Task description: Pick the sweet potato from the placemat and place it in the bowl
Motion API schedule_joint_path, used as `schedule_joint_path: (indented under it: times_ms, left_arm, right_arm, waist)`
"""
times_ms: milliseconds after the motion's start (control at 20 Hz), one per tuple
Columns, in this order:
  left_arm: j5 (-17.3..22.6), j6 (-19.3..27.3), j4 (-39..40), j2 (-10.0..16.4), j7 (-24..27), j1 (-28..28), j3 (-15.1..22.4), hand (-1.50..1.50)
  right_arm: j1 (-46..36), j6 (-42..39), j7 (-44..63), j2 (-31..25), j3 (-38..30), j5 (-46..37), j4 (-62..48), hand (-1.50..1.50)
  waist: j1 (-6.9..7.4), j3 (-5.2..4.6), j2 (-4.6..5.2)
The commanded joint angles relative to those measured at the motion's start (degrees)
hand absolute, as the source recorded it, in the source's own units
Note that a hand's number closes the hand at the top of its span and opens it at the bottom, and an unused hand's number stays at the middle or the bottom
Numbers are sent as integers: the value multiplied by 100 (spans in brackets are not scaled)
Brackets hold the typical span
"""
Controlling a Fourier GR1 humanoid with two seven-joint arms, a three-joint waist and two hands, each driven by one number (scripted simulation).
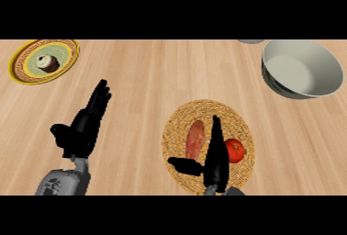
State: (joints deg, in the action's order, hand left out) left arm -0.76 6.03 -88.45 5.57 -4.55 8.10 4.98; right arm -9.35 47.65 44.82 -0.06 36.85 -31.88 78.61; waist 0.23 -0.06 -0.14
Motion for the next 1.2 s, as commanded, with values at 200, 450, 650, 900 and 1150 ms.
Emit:
schedule_joint_path:
  times_ms: [200, 450, 650, 900, 1150]
  left_arm:
    - [-190, 76, 37, -188, -253, 232, 16, 0]
    - [-9, -118, 48, -1, -167, 231, -222, 0]
    - [-103, -170, 290, -121, 130, 153, -113, 0]
    - [-53, -214, -333, -31, -105, -197, -161, 0]
    - [-145, -187, -37, -175, 69, -74, -45, 0]
  right_arm:
    - [-276, 26, -690, 6, -156, 899, -794, -150]
    - [-440, -473, -928, 5, 409, 508, -1168, 150]
    - [-1007, -693, -541, 3, 372, 506, -1220, 150]
    - [-1355, -1234, -1666, -62, -422, 1280, -1459, 150]
    - [-2129, -2434, -2633, -811, -1228, 2120, -1383, 150]
  waist:
    - [1, 8, 20]
    - [17, 7, 22]
    - [13, 5, 20]
    - [37, 8, 18]
    - [56, 10, 37]
